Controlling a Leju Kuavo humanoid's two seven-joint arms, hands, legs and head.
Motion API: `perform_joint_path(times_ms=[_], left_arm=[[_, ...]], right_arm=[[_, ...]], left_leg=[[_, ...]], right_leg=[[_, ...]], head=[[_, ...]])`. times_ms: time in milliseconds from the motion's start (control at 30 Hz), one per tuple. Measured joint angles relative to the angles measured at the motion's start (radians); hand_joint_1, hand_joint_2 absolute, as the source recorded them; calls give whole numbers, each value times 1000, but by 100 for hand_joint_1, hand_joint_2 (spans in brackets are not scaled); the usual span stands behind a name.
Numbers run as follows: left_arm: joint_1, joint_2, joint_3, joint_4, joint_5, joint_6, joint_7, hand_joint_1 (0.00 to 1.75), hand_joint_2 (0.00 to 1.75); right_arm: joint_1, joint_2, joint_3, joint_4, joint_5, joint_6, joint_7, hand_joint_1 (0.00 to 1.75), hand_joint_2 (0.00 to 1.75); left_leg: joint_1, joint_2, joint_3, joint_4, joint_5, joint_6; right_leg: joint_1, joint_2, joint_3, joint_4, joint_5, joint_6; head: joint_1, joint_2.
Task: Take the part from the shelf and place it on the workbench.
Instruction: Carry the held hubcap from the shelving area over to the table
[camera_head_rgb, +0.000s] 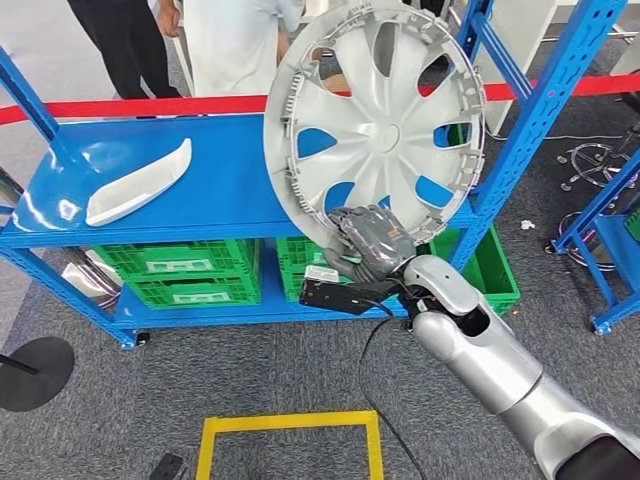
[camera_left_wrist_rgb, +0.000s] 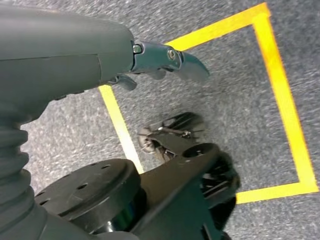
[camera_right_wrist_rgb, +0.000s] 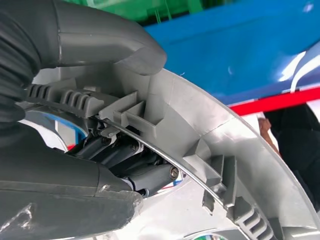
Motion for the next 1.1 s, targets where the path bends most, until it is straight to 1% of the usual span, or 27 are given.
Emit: perform_joint_path(times_ms=[33,100,133,167,200,267,300,333,367,433,467,500,533,567,600,667,700,733,800,833,900,933,967,1000,1033,1067,1100], left_arm=[[0,0,1,0,3,-2,2,0,175],[-1,0,3,0,6,-4,3,0,175],[-3,-1,4,0,7,-6,4,0,175],[-5,-3,4,0,8,-8,4,0,175],[-7,-4,5,0,8,-11,4,0,175],[-5,-6,8,0,8,-13,6,0,175],[-3,-6,11,0,8,-13,9,0,175],[-1,-6,14,0,7,-13,11,0,175],[0,-6,17,0,7,-13,12,0,175],[2,-6,21,0,5,-14,13,0,175],[2,-6,22,0,4,-15,13,0,175],[3,-7,23,0,2,-15,13,0,175],[3,-7,24,0,0,-16,13,0,175],[3,-8,24,0,-2,-16,13,0,175],[3,-10,24,0,-4,-17,13,0,175],[2,-13,25,0,-6,-20,13,0,175],[2,-15,25,0,-7,-21,13,0,175],[2,-17,26,0,-7,-23,13,0,175],[4,-17,27,0,-5,-32,16,0,175],[5,-17,29,0,-2,-39,19,0,175],[6,-16,35,0,5,-56,23,0,175],[6,-16,39,0,8,-63,25,0,175],[6,-15,42,0,9,-67,25,0,175],[6,-15,44,0,10,-69,26,0,175],[6,-14,46,0,10,-70,26,0,175],[6,-14,47,0,10,-70,26,0,175],[5,-13,48,0,10,-71,26,0,175]], right_arm=[[6,-3,0,-3,-1,0,0,159,175],[12,-7,0,-8,-3,0,1,159,175],[13,-10,0,-11,-4,-1,2,159,175],[13,-12,-1,-16,-6,-2,2,159,175],[14,-15,-1,-21,-10,-4,1,159,175],[21,-22,-2,-29,-33,-6,-4,159,175],[28,-26,-4,-33,-52,-4,-10,159,175],[38,-31,-7,-38,-75,0,-15,159,175],[47,-36,-10,-43,-96,4,-21,159,175],[64,-44,-19,-54,-130,10,-29,159,175],[71,-47,-24,-59,-140,10,-31,159,175],[78,-50,-31,-65,-149,10,-31,159,175],[83,-53,-38,-71,-155,10,-32,159,175],[87,-55,-44,-78,-160,10,-31,159,175],[88,-58,-51,-85,-164,10,-31,159,175],[89,-62,-67,-101,-169,10,-30,159,175],[89,-64,-75,-108,-170,9,-30,159,175],[88,-65,-80,-114,-171,9,-30,159,175],[89,-66,-85,-120,-172,9,-30,159,175],[91,-66,-86,-122,-172,9,-30,159,175],[93,-66,-88,-124,-174,10,-29,159,175],[95,-66,-89,-125,-174,10,-29,159,175],[98,-66,-91,-126,-175,10,-29,159,175],[100,-66,-91,-126,-177,10,-29,159,175],[103,-66,-92,-126,-177,10,-29,159,175],[106,-66,-93,-126,-178,10,-29,159,175],[108,-66,-94,-126,-179,10,-29,159,175]], left_leg=[[0,0,20,-13,23,-1],[1,1,107,-128,75,-2],[0,1,154,-200,85,0],[0,1,186,-254,86,5],[-2,1,200,-284,82,11],[-4,2,190,-292,89,30],[-4,2,182,-290,96,40],[-3,3,173,-290,104,49],[-2,4,163,-290,113,57],[-3,4,141,-290,132,64],[-4,3,130,-289,141,64],[-5,3,118,-289,150,64],[-5,3,108,-289,160,63],[-6,3,98,-288,168,62],[-6,4,90,-288,177,59],[-4,5,78,-290,194,50],[-1,5,74,-292,204,44],[1,6,71,-295,214,37],[2,5,63,-299,221,24],[0,4,53,-286,199,19],[-2,4,16,-196,103,11],[-2,4,-4,-125,52,7],[-2,4,-19,-56,20,4],[-2,4,-23,-8,14,2],[-2,4,-13,11,31,0],[-2,4,15,-5,62,-1],[-1,4,58,-52,89,-2]], right_leg=[[0,0,-10,1,7,1],[-1,1,-28,6,20,8],[0,2,-37,10,26,13],[2,2,-45,14,33,18],[3,3,-52,17,40,22],[2,3,-63,17,54,31],[0,3,-71,25,44,36],[-2,3,-82,50,15,41],[-3,3,-99,96,-29,47],[-5,3,-138,241,-132,55],[-5,3,-149,305,-161,56],[-5,3,-146,339,-165,56],[-5,3,-124,333,-149,53],[-4,4,-84,290,-122,49],[-2,5,-29,219,-101,42],[4,7,71,72,-95,29],[9,9,96,30,-100,25],[12,9,103,11,-102,24],[11,7,86,4,-82,17],[8,4,77,0,-70,10],[3,-1,53,-1,-43,0],[2,-1,36,0,-31,-3],[2,-2,20,2,-19,-4],[2,-2,4,4,-8,-3],[2,-3,-11,6,4,-2],[1,-3,-26,7,15,0],[0,-3,-40,9,26,3]], head=[[0,0],[0,0],[-1,0],[-1,0],[-1,0],[-1,0],[-1,0],[1,0],[2,0],[6,0],[6,0],[5,0],[5,0],[5,0],[5,0],[4,0],[5,0],[7,0],[10,0],[11,0],[8,0],[6,0],[5,0],[4,0],[4,0],[3,0],[3,0]])
